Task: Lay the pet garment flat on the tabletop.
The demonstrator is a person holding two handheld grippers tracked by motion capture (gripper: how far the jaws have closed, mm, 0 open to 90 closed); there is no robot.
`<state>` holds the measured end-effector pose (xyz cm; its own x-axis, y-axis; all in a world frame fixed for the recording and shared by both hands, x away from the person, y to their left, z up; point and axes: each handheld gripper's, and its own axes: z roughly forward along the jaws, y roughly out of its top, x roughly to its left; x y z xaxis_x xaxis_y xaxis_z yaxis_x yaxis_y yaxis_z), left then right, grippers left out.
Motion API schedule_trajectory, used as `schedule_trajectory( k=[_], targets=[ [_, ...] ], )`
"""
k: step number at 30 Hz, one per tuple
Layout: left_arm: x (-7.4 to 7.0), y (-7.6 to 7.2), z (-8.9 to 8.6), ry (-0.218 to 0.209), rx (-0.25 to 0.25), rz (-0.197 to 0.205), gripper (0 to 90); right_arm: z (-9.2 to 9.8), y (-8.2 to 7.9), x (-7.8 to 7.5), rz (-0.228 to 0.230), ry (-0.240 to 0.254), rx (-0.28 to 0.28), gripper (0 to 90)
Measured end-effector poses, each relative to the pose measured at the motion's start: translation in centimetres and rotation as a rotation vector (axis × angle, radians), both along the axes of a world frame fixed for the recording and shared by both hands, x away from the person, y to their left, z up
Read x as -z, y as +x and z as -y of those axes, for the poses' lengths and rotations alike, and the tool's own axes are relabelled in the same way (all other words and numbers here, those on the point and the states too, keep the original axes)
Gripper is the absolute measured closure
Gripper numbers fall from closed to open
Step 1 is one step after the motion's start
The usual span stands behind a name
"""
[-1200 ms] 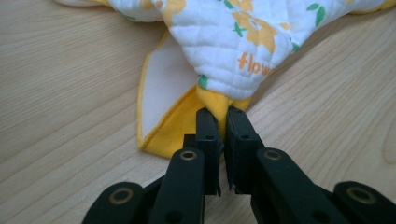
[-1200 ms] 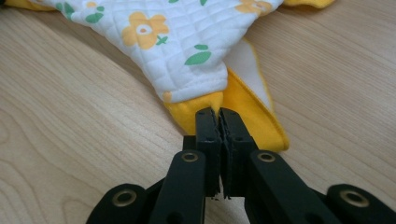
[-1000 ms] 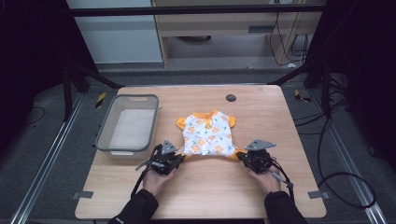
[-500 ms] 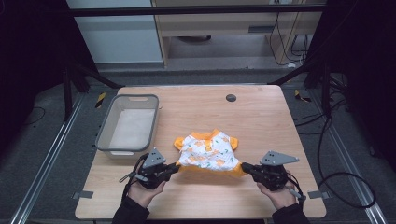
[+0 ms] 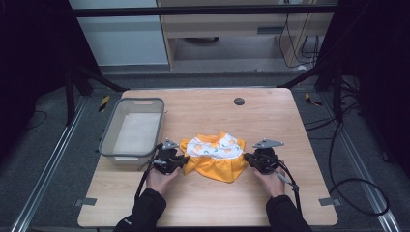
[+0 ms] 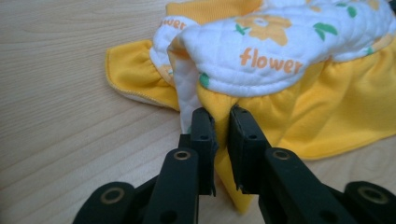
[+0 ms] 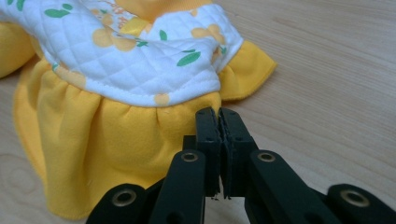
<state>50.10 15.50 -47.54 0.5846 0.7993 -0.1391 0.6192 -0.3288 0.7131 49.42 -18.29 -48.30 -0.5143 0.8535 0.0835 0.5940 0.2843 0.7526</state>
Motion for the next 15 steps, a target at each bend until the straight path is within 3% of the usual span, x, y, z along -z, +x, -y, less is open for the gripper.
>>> schedule_trajectory(
  k=[4,6,9,13,15],
  targets=[
    [0.7,0.4,0.2,0.009,-0.004,0.01,72.1,-0.2,0.2,0.4,0.019,-0.017,0.014,83.3],
    [0.3,0.1,0.1,0.024,-0.008,0.032,62.5,-0.2,-0.1,0.2,0.039,-0.023,0.01,78.7],
    [-0.8,-0.9,-0.6,0.013,0.001,0.081,43.4,0.2,-1.0,-0.7,0.076,-0.007,-0.01,71.0],
    [-1.4,-2.3,-1.6,-0.001,0.016,0.138,34.0,0.9,-2.2,-1.9,0.129,0.002,-0.027,64.7],
    [-1.4,-3.2,-2.3,0.001,0.029,0.143,31.7,1.4,-2.9,-2.2,0.144,0.029,-0.033,62.2]
  ],
)
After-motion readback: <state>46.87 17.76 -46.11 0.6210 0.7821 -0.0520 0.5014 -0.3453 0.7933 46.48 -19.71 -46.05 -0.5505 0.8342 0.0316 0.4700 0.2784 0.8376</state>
